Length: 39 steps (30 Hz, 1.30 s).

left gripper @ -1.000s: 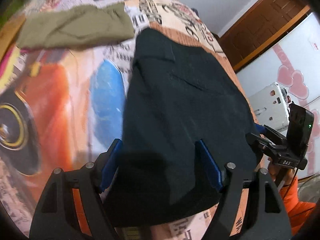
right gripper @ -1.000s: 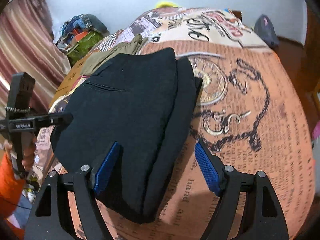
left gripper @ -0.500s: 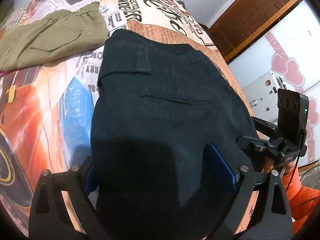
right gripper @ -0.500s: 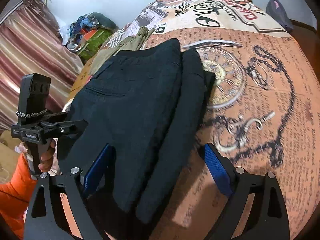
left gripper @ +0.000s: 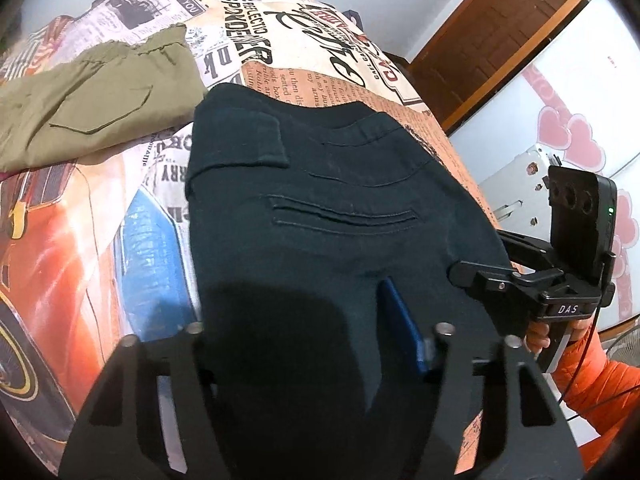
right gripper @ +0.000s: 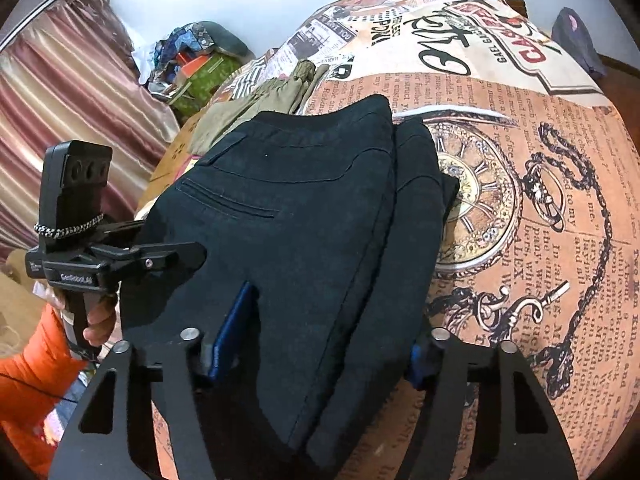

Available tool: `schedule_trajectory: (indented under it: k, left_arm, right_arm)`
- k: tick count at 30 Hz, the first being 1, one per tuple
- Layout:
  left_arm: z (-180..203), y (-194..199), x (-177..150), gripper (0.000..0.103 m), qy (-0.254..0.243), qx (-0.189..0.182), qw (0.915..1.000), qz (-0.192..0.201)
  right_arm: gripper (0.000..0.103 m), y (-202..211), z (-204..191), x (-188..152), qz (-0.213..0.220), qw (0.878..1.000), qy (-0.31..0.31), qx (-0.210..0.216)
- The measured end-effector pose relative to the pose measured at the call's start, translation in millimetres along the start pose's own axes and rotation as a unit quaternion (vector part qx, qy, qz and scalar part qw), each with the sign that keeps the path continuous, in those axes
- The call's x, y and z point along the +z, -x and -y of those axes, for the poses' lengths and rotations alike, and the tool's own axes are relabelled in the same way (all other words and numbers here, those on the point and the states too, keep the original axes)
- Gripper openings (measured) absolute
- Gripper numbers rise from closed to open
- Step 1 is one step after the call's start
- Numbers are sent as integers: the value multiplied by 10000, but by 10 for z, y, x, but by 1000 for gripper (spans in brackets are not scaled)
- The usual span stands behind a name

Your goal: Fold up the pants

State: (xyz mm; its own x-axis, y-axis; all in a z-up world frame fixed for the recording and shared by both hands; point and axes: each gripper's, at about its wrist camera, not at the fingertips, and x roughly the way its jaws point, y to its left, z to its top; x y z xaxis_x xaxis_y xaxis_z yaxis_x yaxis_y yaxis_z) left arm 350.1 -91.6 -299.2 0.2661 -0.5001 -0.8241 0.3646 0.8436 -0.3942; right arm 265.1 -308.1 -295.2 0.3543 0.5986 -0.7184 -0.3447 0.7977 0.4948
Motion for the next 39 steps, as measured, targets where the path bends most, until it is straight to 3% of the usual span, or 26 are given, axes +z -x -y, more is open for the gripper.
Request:
schedule_trajectory:
  k: [8,12,27,39]
  left_arm:
    - [85,138,-19,28,-176,108,9997,123]
    - [197,211,-32,23,-328,242,9990,199]
    - [485,971,-31,22,-590,442,9912,1100]
    - [277,1715,241,22,-650,830,9748,1966]
  right_arm:
    - [35,117,-143,38,270,9980,427,-370]
    - [32,170,-236,60,345,9964,605,-478]
    - [29,596,-688,275,982,9874,1076,-613]
    - [29,654,-1263,772,1546,9710,1714,-617]
